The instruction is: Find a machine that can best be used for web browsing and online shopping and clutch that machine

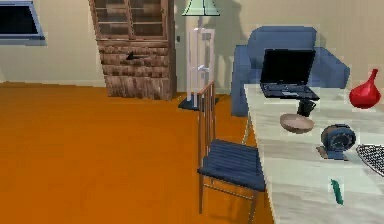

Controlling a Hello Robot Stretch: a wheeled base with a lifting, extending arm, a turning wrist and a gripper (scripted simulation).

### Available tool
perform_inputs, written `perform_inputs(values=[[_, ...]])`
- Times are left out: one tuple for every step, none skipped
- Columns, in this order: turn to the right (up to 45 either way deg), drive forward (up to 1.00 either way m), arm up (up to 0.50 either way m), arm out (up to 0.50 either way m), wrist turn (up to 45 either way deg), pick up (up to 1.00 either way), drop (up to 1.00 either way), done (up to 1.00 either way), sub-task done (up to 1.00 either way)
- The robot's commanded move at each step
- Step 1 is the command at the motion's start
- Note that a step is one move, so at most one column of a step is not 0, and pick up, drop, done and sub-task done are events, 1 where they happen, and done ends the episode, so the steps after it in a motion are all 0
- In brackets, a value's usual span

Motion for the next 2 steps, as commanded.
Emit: perform_inputs(values=[[0.0, 0.80, 0.00, 0.00, 0.0, 0.00, 0.00, 0.00, 0.00], [-42.0, 0.00, 0.00, 0.00, 0.0, 0.00, 0.00, 0.00, 0.00]])
